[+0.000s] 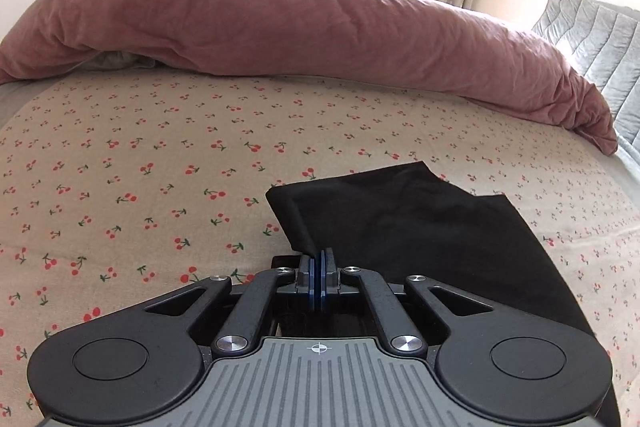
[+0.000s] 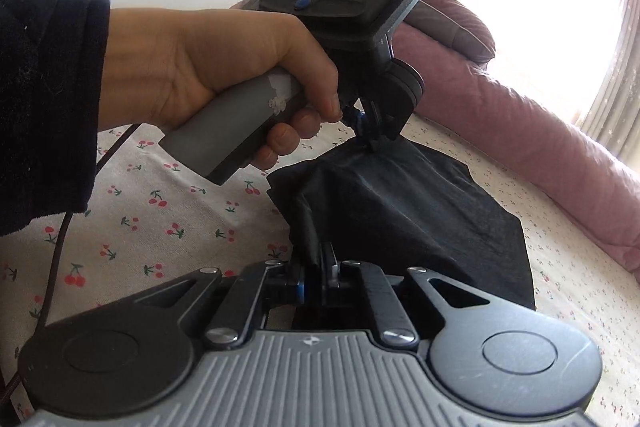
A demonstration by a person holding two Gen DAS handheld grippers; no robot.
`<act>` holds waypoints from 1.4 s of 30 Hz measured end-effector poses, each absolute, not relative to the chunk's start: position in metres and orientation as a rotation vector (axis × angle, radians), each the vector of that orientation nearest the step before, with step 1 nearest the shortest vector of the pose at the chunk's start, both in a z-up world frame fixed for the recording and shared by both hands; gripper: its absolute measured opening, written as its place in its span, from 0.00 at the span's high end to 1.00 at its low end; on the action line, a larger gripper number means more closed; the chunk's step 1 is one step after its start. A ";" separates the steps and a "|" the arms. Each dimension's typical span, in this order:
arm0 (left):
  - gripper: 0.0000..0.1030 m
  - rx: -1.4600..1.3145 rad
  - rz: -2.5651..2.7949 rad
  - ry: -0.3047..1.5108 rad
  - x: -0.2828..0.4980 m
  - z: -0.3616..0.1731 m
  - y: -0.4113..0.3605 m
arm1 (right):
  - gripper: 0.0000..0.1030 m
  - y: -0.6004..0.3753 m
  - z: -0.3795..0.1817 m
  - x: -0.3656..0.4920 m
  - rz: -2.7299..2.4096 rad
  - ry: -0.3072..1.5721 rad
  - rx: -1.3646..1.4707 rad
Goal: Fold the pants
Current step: 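Lower the held black pants corner onto the folded stack with both grippers, then open both grippers and press the folded black pants flat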
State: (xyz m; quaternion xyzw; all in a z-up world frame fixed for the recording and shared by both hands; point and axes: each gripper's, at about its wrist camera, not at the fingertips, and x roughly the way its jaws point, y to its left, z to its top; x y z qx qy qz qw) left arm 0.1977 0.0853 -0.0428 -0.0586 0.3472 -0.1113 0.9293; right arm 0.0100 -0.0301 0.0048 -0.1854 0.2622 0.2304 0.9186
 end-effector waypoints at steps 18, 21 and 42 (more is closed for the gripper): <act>0.91 -0.243 -0.108 0.725 0.166 -0.017 0.114 | 0.66 -0.074 0.035 0.044 0.718 0.710 0.121; 0.91 -0.352 -0.113 0.768 0.153 -0.009 0.123 | 0.63 -0.105 0.063 0.039 0.643 0.667 0.074; 0.91 -0.206 -0.125 0.821 0.142 -0.035 0.088 | 0.65 -0.174 0.018 0.098 0.241 0.935 0.079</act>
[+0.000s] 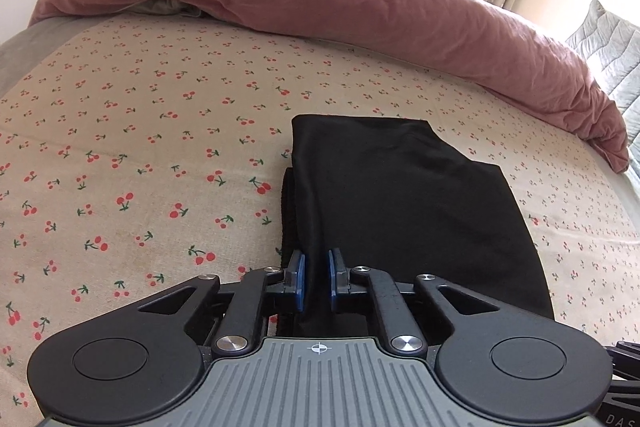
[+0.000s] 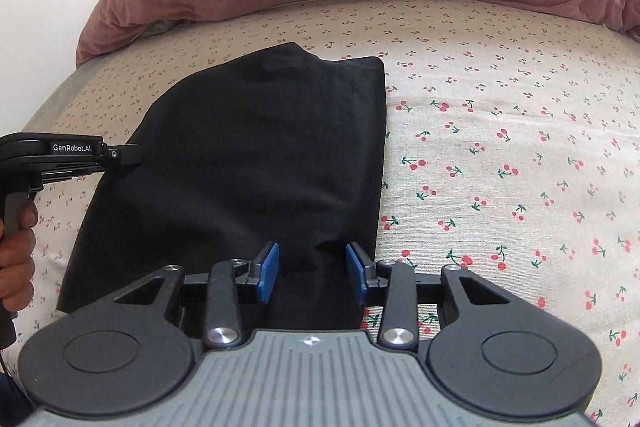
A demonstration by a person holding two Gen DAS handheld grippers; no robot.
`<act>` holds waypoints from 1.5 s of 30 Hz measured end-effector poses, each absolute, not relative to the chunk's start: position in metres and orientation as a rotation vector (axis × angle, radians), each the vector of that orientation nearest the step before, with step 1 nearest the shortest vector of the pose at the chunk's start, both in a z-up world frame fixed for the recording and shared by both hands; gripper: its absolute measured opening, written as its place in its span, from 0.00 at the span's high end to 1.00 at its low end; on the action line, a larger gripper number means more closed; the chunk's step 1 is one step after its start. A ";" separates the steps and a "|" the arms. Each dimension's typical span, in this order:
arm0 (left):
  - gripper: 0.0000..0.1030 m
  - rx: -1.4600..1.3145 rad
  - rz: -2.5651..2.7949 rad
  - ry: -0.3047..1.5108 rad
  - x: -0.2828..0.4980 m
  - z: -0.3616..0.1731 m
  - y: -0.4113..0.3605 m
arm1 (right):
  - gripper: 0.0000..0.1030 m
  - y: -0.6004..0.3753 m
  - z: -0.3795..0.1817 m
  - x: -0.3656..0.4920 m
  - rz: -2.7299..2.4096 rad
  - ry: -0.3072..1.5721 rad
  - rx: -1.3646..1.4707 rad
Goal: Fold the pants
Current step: 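Open both grippers and press the folded black pants flat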
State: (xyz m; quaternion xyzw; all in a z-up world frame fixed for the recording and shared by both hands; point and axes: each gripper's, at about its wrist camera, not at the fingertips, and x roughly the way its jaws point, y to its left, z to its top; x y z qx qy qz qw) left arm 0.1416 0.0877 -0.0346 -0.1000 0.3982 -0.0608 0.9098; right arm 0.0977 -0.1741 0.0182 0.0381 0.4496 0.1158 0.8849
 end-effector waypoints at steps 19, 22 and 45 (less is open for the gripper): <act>0.79 -0.278 -0.210 0.854 0.140 -0.040 0.101 | 0.62 -0.167 0.008 0.109 0.240 0.959 0.055; 0.80 -0.347 -0.226 0.854 0.143 -0.038 0.109 | 0.63 -0.177 0.021 0.110 0.268 0.900 0.097; 0.59 -0.524 -0.302 0.872 0.166 -0.055 0.126 | 0.63 -0.188 -0.004 0.198 0.224 0.806 0.184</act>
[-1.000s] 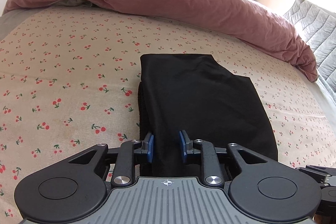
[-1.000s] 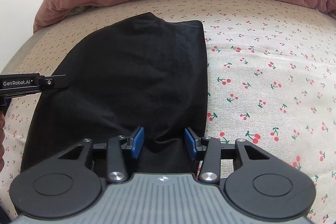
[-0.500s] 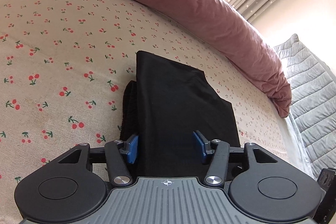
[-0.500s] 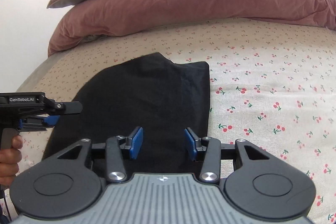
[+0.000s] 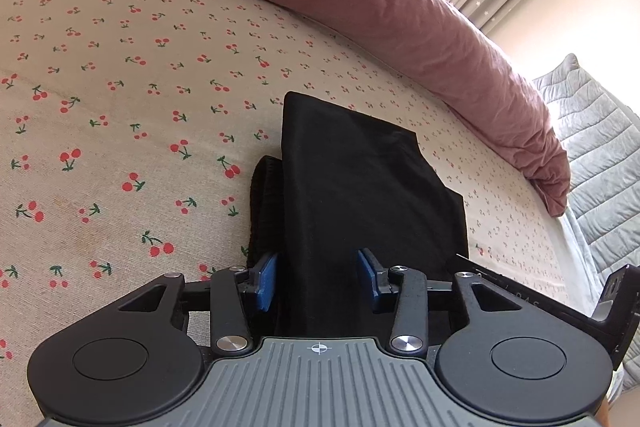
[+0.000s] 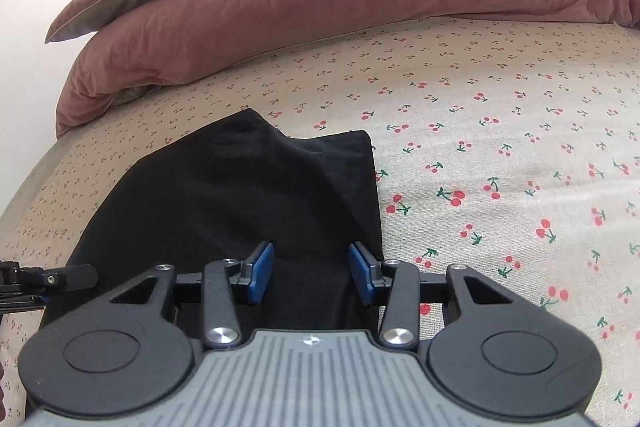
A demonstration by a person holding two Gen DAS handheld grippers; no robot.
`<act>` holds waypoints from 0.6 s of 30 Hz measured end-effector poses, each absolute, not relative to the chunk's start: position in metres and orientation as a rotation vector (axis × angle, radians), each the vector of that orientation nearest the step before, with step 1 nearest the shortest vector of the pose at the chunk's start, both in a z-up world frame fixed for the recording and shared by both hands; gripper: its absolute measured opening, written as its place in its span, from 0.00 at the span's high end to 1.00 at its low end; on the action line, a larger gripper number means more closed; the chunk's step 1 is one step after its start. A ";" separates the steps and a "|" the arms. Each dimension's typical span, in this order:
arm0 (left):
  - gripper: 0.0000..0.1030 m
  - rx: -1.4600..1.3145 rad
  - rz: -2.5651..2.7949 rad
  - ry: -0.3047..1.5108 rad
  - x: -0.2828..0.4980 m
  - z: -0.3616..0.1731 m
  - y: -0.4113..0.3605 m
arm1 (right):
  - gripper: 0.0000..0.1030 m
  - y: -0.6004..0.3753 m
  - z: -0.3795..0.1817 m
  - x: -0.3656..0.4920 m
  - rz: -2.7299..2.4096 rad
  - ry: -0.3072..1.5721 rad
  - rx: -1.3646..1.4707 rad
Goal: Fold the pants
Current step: 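Open both grippers and press the folded black pants flat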
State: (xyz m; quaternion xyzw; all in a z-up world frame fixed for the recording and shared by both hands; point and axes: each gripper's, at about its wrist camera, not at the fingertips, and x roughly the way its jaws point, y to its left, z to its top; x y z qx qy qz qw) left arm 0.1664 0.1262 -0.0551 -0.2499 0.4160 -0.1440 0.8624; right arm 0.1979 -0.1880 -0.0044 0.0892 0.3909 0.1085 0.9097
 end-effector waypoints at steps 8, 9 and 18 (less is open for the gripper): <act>0.41 -0.665 -0.322 0.887 0.171 -0.060 0.144 | 0.42 -0.223 0.021 0.192 0.216 0.849 0.316; 0.37 -0.662 -0.326 0.885 0.171 -0.060 0.143 | 0.41 -0.230 0.023 0.191 0.233 0.870 0.312; 0.22 -0.595 -0.354 0.867 0.171 -0.060 0.123 | 0.43 -0.254 -0.001 0.179 0.311 0.991 0.395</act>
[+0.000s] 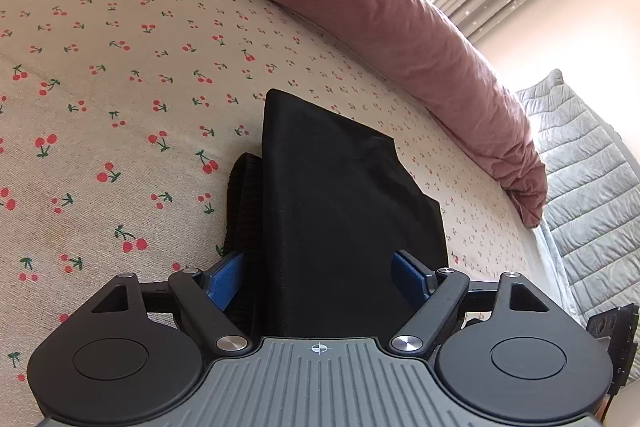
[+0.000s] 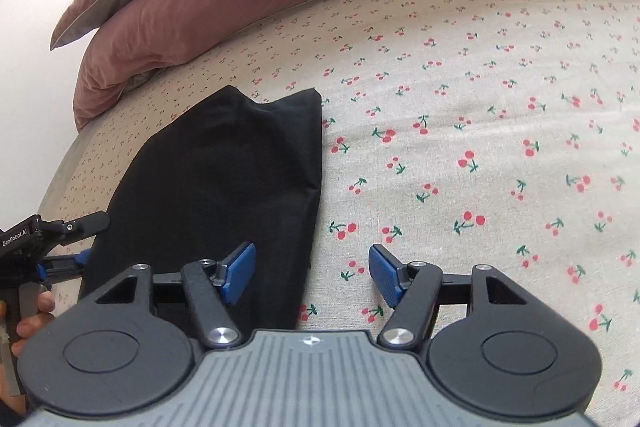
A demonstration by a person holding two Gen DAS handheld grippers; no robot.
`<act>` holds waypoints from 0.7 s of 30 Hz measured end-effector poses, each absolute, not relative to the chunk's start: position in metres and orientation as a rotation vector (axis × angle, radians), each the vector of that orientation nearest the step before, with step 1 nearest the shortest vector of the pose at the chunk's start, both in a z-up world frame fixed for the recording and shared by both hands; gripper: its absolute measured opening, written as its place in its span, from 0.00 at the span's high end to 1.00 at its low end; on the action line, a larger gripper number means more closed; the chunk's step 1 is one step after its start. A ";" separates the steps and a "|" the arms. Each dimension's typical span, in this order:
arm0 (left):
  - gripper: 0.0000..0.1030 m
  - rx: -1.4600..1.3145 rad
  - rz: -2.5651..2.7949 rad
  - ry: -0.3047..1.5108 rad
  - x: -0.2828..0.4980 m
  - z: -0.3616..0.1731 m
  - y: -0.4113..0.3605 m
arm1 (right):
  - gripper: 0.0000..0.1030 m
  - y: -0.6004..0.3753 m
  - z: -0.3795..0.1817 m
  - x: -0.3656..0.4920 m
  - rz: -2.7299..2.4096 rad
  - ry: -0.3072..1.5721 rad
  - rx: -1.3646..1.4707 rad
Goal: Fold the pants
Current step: 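Open both grippers and press the folded black pants flat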
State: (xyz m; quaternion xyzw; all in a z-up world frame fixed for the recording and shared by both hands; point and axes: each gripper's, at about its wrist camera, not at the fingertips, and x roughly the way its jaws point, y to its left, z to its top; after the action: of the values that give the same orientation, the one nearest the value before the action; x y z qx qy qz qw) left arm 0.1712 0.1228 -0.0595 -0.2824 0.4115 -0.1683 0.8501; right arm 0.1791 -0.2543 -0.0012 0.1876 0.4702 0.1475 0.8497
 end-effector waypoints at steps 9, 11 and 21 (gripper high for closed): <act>0.19 -0.581 -0.311 0.939 0.170 -0.066 0.131 | 0.70 -0.242 -0.015 0.189 0.310 0.979 0.511; 0.14 -0.583 -0.326 0.935 0.171 -0.066 0.129 | 0.70 -0.242 -0.016 0.189 0.313 0.975 0.518; 0.60 -0.396 -0.250 0.868 0.168 -0.060 0.092 | 1.00 -0.223 0.006 0.184 0.267 0.883 0.354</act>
State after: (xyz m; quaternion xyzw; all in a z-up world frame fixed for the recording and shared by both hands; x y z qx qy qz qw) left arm 0.1680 0.0920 -0.0599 -0.1903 0.4168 -0.1200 0.8807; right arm 0.1837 -0.2231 0.0061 0.1701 0.4235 0.1281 0.8805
